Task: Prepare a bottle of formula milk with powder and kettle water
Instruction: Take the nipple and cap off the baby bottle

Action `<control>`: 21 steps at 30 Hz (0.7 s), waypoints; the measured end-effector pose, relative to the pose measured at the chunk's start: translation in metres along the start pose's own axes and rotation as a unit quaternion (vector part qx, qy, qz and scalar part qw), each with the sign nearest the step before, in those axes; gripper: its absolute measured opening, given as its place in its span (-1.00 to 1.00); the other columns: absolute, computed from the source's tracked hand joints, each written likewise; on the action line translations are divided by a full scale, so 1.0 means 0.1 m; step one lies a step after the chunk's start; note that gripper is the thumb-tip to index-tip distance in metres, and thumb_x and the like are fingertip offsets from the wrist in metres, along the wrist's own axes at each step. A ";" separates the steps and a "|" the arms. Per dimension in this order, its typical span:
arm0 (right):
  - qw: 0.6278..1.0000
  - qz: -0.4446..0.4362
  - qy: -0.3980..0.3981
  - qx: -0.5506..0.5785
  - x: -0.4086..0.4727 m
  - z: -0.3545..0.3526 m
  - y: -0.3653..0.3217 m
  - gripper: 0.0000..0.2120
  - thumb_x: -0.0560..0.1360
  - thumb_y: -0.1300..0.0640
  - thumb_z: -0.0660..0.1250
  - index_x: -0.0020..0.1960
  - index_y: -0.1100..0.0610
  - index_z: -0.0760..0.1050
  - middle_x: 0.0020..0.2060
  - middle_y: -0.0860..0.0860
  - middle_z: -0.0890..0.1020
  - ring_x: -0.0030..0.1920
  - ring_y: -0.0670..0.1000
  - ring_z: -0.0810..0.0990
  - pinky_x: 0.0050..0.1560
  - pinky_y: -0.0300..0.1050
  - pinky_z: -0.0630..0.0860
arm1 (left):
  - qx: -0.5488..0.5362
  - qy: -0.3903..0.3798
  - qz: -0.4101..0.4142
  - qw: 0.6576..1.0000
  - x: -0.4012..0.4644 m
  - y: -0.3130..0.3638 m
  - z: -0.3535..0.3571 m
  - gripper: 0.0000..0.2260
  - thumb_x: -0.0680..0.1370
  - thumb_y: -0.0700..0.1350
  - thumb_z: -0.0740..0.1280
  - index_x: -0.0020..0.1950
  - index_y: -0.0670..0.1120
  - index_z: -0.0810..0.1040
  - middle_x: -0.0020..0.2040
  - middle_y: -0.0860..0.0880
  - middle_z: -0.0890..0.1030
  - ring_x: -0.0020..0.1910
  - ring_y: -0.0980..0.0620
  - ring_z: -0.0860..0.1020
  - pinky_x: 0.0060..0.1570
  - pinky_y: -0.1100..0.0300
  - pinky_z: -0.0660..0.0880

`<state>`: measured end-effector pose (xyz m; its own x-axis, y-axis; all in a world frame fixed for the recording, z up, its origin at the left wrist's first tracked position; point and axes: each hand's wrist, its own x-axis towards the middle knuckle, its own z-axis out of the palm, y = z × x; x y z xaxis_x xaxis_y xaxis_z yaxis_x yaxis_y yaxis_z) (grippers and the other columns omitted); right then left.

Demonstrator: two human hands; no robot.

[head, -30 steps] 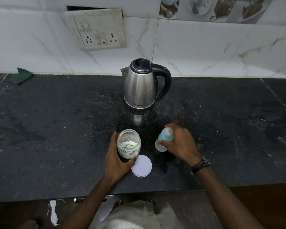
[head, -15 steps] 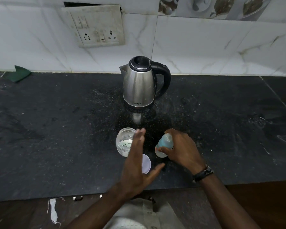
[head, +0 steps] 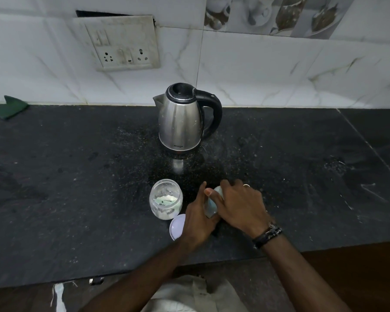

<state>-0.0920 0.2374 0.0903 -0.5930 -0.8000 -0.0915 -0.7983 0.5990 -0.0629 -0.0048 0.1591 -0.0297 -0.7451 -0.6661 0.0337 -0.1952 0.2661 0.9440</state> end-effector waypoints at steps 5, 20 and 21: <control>0.998 0.041 0.005 -0.041 0.08 -0.07 -0.22 -0.35 0.59 -0.36 -0.01 -0.05 0.15 0.58 -0.07 0.11 0.67 -0.06 0.15 0.67 -0.20 -0.06 0.45 | 0.031 -0.002 0.018 0.999 0.02 -0.04 0.02 -0.28 0.35 0.21 0.38 0.43 -0.14 0.45 0.19 0.01 0.66 0.13 0.08 0.61 0.11 0.26 0.50; 0.975 -0.010 -0.081 0.208 0.12 -0.46 0.48 -0.40 0.37 -0.03 0.51 0.32 -0.08 0.33 0.06 -0.07 0.58 0.02 -0.04 0.58 -0.05 -0.16 0.51 | 0.071 0.004 0.055 0.996 0.06 -0.16 0.01 -0.39 0.41 0.10 0.54 0.38 -0.09 0.49 0.18 0.06 0.65 0.13 0.17 0.60 0.17 0.31 0.48; 0.970 -0.005 -0.064 0.234 0.13 -0.43 0.57 -0.31 0.36 0.01 0.54 0.39 -0.07 0.30 0.08 -0.06 0.57 0.04 -0.06 0.58 -0.05 -0.20 0.49 | 0.067 0.002 0.056 0.996 0.06 -0.14 0.00 -0.39 0.40 0.06 0.56 0.37 -0.10 0.49 0.18 0.07 0.65 0.14 0.19 0.58 0.15 0.42 0.44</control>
<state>-0.1494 0.2597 0.1286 -0.5434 -0.8129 -0.2097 -0.6508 0.5657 -0.5064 -0.0065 0.1511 -0.0431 -0.7650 -0.6291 0.1377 -0.1938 0.4289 0.8823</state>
